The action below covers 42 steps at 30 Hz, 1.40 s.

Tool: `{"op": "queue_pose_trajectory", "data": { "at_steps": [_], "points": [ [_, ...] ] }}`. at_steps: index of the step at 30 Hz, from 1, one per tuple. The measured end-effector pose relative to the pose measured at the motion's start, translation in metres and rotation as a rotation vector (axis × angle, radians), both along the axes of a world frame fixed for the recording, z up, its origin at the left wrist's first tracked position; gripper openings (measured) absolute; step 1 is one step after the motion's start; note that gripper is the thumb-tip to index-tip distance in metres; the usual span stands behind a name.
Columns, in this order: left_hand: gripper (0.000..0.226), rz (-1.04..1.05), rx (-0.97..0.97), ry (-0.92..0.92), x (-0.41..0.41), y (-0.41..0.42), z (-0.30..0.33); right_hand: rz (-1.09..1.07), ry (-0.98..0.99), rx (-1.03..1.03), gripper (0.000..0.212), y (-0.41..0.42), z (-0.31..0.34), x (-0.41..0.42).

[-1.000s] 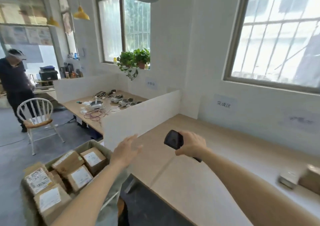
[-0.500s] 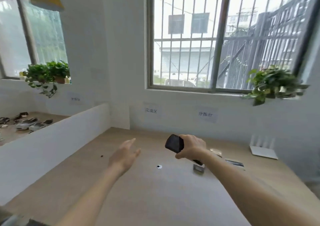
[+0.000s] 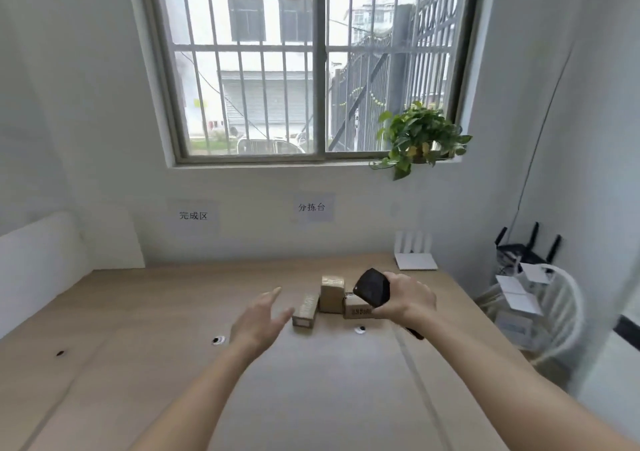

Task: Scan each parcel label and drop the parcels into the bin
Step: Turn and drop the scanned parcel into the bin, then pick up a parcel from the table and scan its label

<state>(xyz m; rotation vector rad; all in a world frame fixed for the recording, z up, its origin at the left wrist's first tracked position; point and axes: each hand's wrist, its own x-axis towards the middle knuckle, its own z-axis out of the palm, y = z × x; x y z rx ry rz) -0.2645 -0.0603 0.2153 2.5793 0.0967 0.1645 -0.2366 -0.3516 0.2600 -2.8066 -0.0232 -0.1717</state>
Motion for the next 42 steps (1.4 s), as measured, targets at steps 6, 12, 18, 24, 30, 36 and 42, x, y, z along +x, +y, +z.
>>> {"op": "queue_pose_trajectory", "data": {
  "at_steps": [6,12,18,24,30,36,42],
  "points": [
    [0.065,-0.066,-0.010,0.068,0.074,-0.054,-0.030,-0.127,0.088,-0.024,0.048,-0.055,-0.032,0.049],
    [0.067,-0.116,-0.078,0.114,0.171,-0.094,-0.066,-0.167,0.154,-0.067,0.049,-0.088,-0.065,0.133],
    [0.067,-0.148,-0.117,0.168,0.263,-0.120,-0.112,-0.183,0.231,-0.050,0.050,-0.109,-0.094,0.220],
    [0.069,-0.180,-0.106,0.232,0.333,-0.132,-0.146,-0.195,0.287,-0.015,0.044,-0.119,-0.118,0.287],
    [0.072,-0.164,-0.134,0.330,0.385,-0.141,-0.187,-0.177,0.388,-0.006,0.046,-0.127,-0.158,0.343],
    [0.072,-0.124,-0.135,0.421,0.426,-0.159,-0.230,-0.142,0.489,0.004,0.043,-0.137,-0.203,0.403],
    [0.073,-0.085,-0.272,0.508,0.473,-0.180,-0.273,-0.114,0.556,0.030,0.045,-0.147,-0.252,0.462]
  ]
}}
